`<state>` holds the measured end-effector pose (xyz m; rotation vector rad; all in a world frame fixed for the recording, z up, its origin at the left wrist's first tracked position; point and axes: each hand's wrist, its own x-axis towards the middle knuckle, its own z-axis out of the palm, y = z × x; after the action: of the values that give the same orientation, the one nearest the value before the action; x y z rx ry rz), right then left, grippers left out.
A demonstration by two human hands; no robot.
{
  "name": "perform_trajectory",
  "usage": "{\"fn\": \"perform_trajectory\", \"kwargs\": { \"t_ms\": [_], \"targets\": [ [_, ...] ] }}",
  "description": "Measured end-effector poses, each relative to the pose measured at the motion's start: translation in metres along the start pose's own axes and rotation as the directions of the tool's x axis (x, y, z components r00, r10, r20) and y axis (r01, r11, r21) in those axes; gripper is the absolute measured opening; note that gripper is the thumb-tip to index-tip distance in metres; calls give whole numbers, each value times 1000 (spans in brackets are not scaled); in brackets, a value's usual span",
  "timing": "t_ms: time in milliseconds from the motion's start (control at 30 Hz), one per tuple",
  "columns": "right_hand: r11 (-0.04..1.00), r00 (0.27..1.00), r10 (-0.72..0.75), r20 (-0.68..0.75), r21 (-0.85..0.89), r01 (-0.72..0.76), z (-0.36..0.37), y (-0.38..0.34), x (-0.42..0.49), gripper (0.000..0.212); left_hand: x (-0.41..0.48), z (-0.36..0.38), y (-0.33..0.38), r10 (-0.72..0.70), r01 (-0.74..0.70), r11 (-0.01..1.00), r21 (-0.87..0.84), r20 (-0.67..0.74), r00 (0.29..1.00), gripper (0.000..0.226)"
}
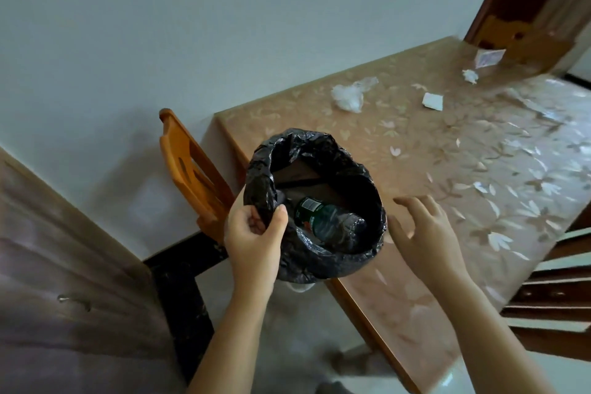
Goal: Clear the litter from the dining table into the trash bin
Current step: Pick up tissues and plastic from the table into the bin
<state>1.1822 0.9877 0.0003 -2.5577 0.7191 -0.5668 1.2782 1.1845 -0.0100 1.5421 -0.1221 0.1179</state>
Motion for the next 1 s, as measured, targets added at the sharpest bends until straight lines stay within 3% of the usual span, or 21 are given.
{"fn": "perform_trajectory", "kwargs": {
  "t_ms": [200, 433, 633, 733, 1000],
  "targets": [
    [999, 999, 32, -42, 35, -30, 21, -2, 28, 28, 41, 12, -11, -10, 12, 999, -34, 48, 999, 7],
    [983, 988, 112, -104, 157, -95, 63, 0, 106, 27, 131, 32, -14, -66, 64, 997, 41, 54, 996, 16],
    [966, 987, 153, -50, 216, -139, 101, -2, 163, 25, 205, 42, -22, -43, 39, 991, 130, 33, 999, 28],
    [960, 979, 203, -4, 200, -198, 122, 4, 179, 26, 229, 43, -31, 5, -11, 983, 183, 32, 999, 22],
    [912, 925, 365, 107, 161, -378, 182, 21, 215, 31, 290, 51, -39, 86, -133, 933, 334, 153, 985, 22]
  ]
}}
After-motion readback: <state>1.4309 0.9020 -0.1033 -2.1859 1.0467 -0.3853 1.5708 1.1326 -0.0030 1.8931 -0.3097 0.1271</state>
